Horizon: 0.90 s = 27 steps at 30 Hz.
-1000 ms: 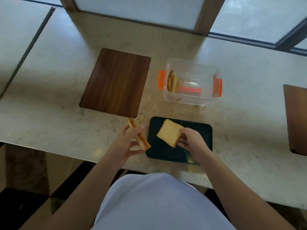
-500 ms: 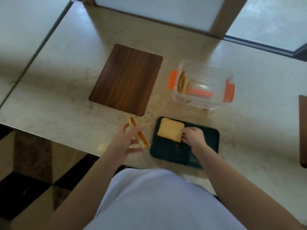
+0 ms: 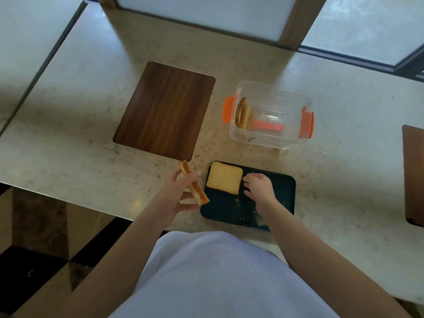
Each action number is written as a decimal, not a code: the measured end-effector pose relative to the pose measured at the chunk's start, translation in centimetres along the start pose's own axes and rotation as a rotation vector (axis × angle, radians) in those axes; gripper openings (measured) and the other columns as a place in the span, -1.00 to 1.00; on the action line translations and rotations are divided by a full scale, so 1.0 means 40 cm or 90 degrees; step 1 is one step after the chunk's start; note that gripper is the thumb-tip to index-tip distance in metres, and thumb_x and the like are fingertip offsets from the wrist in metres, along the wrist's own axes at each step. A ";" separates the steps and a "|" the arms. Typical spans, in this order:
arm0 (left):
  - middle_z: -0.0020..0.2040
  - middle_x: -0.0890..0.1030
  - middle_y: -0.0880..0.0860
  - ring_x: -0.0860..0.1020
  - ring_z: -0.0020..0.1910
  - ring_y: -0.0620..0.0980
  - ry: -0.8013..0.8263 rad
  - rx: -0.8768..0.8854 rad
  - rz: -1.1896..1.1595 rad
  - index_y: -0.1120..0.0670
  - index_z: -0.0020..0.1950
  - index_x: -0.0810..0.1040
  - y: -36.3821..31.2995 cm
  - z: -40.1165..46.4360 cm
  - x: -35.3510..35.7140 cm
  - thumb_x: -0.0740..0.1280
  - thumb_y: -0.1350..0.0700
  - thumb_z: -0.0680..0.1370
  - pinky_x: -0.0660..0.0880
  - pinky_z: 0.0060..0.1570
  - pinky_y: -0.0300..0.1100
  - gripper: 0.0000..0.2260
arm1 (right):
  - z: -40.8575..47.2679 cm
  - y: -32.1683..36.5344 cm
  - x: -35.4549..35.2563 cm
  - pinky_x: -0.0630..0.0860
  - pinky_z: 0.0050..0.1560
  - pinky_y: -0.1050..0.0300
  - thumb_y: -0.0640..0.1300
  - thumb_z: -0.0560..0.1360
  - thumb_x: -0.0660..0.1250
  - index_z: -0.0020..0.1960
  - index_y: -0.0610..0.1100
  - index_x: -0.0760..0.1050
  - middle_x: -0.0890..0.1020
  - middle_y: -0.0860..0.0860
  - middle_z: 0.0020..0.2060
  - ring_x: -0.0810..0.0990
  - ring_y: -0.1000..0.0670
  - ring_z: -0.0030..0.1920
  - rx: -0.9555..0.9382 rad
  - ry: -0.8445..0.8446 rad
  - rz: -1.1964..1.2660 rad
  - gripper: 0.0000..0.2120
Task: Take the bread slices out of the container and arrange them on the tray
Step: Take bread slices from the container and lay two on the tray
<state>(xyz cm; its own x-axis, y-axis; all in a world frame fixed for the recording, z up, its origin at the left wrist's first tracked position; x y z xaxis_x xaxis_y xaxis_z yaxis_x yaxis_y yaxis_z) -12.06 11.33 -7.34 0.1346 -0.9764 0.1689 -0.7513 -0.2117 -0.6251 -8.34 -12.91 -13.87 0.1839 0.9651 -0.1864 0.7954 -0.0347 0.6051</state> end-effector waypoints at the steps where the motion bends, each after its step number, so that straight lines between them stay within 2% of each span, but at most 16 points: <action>1: 0.12 0.64 0.20 0.71 -0.03 0.18 0.017 -0.001 -0.004 -0.01 0.44 0.38 -0.002 -0.001 0.009 0.49 -0.03 0.49 0.65 -0.03 0.21 -0.44 | -0.008 0.004 -0.005 0.59 0.23 -0.08 -0.23 0.60 0.31 0.31 -0.19 0.51 0.61 -0.06 0.03 0.59 -0.03 0.05 -0.027 -0.007 -0.030 -0.72; 3: 0.18 0.64 0.23 0.68 0.08 0.25 0.068 -0.021 -0.025 0.01 0.47 0.29 -0.003 -0.004 0.028 0.39 0.05 0.57 0.60 0.06 0.30 -0.49 | -0.031 0.010 -0.010 0.62 0.16 0.00 -0.19 0.61 0.30 0.29 -0.17 0.55 0.64 -0.07 0.07 0.62 0.00 0.06 -0.049 0.020 -0.034 -0.74; 5: 0.22 0.64 0.28 0.64 0.15 0.32 0.119 -0.071 -0.088 0.06 0.47 0.23 -0.002 -0.010 0.050 0.26 0.14 0.59 0.56 0.11 0.36 -0.54 | -0.060 0.014 -0.010 0.66 0.09 0.04 -0.13 0.61 0.33 0.22 -0.13 0.58 0.67 -0.13 0.10 0.65 0.00 0.07 -0.035 0.098 -0.026 -0.79; 7: 0.23 0.63 0.32 0.61 0.19 0.36 0.128 -0.110 -0.167 0.10 0.45 0.24 -0.003 -0.011 0.069 0.17 0.20 0.58 0.53 0.12 0.41 -0.57 | -0.090 0.014 -0.010 0.70 0.06 0.02 -0.05 0.59 0.38 0.17 -0.09 0.60 0.67 -0.15 0.14 0.68 -0.04 0.09 -0.004 0.182 -0.040 -0.80; 10: 0.26 0.59 0.31 0.57 0.22 0.32 0.041 -0.110 -0.267 0.12 0.41 0.30 -0.013 0.001 0.099 0.19 0.20 0.59 0.53 0.12 0.38 -0.62 | -0.123 0.002 -0.013 0.72 -0.01 -0.04 0.08 0.55 0.44 0.20 -0.11 0.59 0.71 -0.12 0.13 0.73 -0.10 0.08 0.077 0.265 -0.037 -0.67; 12: 0.24 0.55 0.25 0.57 0.15 0.23 -0.054 -0.091 -0.265 0.12 0.35 0.34 -0.014 0.017 0.116 0.26 0.16 0.60 0.56 0.09 0.23 -0.67 | -0.141 -0.014 -0.015 0.71 -0.06 -0.03 0.08 0.50 0.48 0.25 -0.16 0.60 0.76 -0.13 0.09 0.76 -0.11 0.06 0.138 0.321 0.023 -0.57; 14: 0.26 0.53 0.18 0.55 0.15 0.17 -0.110 -0.068 -0.237 0.11 0.40 0.34 -0.009 0.033 0.133 0.31 0.12 0.61 0.53 0.14 0.17 -0.63 | -0.154 -0.031 -0.019 0.70 -0.07 0.00 -0.04 0.51 0.49 0.28 -0.23 0.59 0.76 -0.17 0.07 0.76 -0.14 0.07 0.166 0.357 0.108 -0.59; 16: 0.27 0.53 0.13 0.54 0.19 0.15 -0.110 -0.051 -0.207 0.10 0.49 0.31 -0.002 0.043 0.153 0.34 0.10 0.62 0.47 0.26 0.17 -0.53 | -0.156 -0.042 -0.028 0.70 -0.07 0.04 -0.20 0.55 0.45 0.29 -0.29 0.58 0.76 -0.21 0.07 0.76 -0.14 0.05 0.150 0.341 0.186 -0.66; 19: 0.15 0.54 0.04 0.56 0.08 0.04 -0.077 -0.022 -0.163 0.10 0.52 0.29 0.002 0.036 0.165 0.34 0.12 0.62 0.52 0.13 0.06 -0.51 | -0.149 -0.045 -0.045 0.70 -0.06 0.08 -0.26 0.54 0.46 0.23 -0.28 0.61 0.76 -0.18 0.02 0.76 -0.08 -0.04 0.106 0.284 0.228 -0.73; 21: 0.23 0.53 0.08 0.56 0.13 0.07 -0.035 -0.007 -0.126 0.09 0.47 0.33 0.007 0.031 0.155 0.36 0.18 0.61 0.57 0.07 0.06 -0.55 | -0.146 -0.046 -0.059 0.69 -0.04 0.09 -0.24 0.54 0.46 0.21 -0.23 0.62 0.75 -0.16 0.05 0.76 -0.06 0.00 0.087 0.266 0.222 -0.74; 24: 0.35 0.49 0.15 0.55 0.23 0.17 -0.010 0.025 0.057 0.10 0.42 0.36 0.020 0.030 0.131 0.45 0.26 0.53 0.63 0.10 0.10 -0.50 | -0.144 -0.047 -0.079 0.67 0.06 0.04 -0.23 0.55 0.44 0.27 -0.17 0.58 0.75 -0.15 0.13 0.73 -0.12 0.14 0.062 0.274 0.224 -0.71; 27: 0.28 0.50 0.09 0.56 0.18 0.13 -0.040 0.064 0.283 0.04 0.39 0.36 0.040 0.031 0.126 0.49 0.24 0.50 0.66 0.03 0.04 -0.48 | -0.142 -0.046 -0.089 0.66 0.11 0.02 -0.25 0.57 0.40 0.29 -0.12 0.57 0.76 -0.10 0.12 0.73 -0.09 0.15 0.036 0.274 0.203 -0.70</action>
<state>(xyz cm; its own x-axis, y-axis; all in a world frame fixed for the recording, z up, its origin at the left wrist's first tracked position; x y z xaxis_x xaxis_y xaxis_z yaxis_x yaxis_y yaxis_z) -11.78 6.02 -8.43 -0.1452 -0.9735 -0.1767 -0.6794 0.2279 -0.6975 -13.74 -14.82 -9.92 0.1770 0.9234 0.3407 0.7706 -0.3453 0.5357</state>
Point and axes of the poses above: each hand's wrist, its own z-axis towards the middle knuckle, its own x-axis out of the palm, y = z × x, the point moved 3 cm from there along z, towards the middle knuckle
